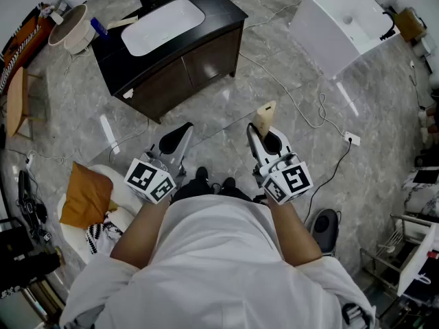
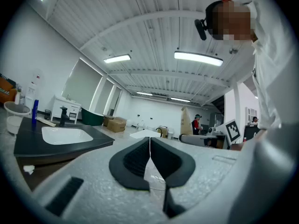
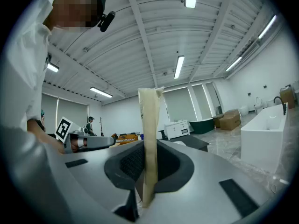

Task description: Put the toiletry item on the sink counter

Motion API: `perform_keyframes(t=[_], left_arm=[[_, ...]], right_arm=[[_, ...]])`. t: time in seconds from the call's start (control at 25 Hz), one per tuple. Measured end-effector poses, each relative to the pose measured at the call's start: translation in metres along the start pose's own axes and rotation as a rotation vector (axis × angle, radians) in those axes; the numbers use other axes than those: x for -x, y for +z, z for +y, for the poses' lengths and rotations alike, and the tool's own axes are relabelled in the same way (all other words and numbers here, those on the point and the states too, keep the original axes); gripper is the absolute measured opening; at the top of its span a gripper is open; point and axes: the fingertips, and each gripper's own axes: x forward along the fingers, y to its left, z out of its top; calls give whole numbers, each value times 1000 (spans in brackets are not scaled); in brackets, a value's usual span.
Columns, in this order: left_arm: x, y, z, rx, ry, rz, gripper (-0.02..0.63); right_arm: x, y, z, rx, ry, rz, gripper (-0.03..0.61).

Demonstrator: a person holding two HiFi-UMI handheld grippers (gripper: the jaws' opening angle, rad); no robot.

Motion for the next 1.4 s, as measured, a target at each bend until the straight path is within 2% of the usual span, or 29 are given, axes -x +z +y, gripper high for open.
perform_keyframes(t=[0.12,0.28,0.48,0.68,0.8,1.08,1.24,1.4], left_arm=[[-14,16,-18,4,-11,7,20],[-17,12,-28,4,-15,6,20],[-22,7,-41,-11,-23,7,20],[-21,1,-44,8,-13,1,20],[-18,1,-44,31,4,-4,20],[-17,-11,-21,66,40,26,20],[-35,-21,0,97,41,31,20],[-61,-15,23,98,42,16,20]], right_arm=[[10,4,-10,23,-25,-26,35],[26,9,-23,35,-46,-51,35],[45,12,-33,27,-48,-76,35],[60,11,-40,-14,-48,-86,35],[71,16,-42,-19,-18,-92,35],[61,9,-56,-32,28,-56,35],[41,-3,-68,-60,23,-23,35],[12,-5,-87,-79,19,1,35]])
